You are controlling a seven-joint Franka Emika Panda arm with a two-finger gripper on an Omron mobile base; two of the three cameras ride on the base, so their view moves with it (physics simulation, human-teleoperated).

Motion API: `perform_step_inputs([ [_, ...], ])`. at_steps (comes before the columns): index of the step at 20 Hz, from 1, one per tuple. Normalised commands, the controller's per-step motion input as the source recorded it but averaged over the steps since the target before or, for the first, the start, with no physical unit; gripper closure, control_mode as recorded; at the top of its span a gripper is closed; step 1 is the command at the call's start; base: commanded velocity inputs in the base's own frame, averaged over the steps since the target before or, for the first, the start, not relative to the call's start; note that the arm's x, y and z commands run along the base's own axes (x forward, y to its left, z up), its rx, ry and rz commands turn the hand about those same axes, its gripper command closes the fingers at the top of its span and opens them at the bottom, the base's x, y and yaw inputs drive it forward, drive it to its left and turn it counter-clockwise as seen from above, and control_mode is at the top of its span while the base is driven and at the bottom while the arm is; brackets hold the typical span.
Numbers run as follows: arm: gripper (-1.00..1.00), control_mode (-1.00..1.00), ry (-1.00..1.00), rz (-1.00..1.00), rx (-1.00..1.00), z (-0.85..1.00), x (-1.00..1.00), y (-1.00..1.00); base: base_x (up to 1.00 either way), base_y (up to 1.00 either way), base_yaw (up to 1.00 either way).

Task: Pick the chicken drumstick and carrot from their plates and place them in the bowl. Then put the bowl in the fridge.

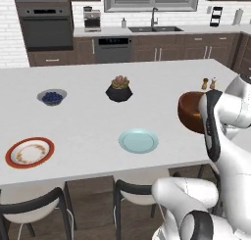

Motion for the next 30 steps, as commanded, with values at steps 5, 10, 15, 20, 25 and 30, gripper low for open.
perform_step_inputs([
  [5, 1.00, -1.00, 0.00, 0.00, 0.00, 0.68, -0.60, 0.67, 0.00, 0.00, 0.00],
  [10, 1.00, -1.00, -0.02, 0.00, 0.00, 0.47, -0.65, 0.59, 0.00, 0.00, 0.00],
  [15, 1.00, 1.00, -0.04, 0.00, 0.00, 0.00, -0.15, 0.00, -0.24, -0.40, 0.00],
  [20, 1.00, 1.00, 0.00, 0.00, 0.00, 0.00, 0.00, 0.00, -0.15, -0.94, -0.26],
  [25, 1.00, 1.00, 0.00, 0.00, 0.00, 0.00, 0.00, 0.00, -0.35, -0.70, -0.61],
  [30, 1.00, 1.00, 0.00, 0.00, 0.00, 0.00, 0.00, 0.00, -0.75, -0.49, -0.61],
])
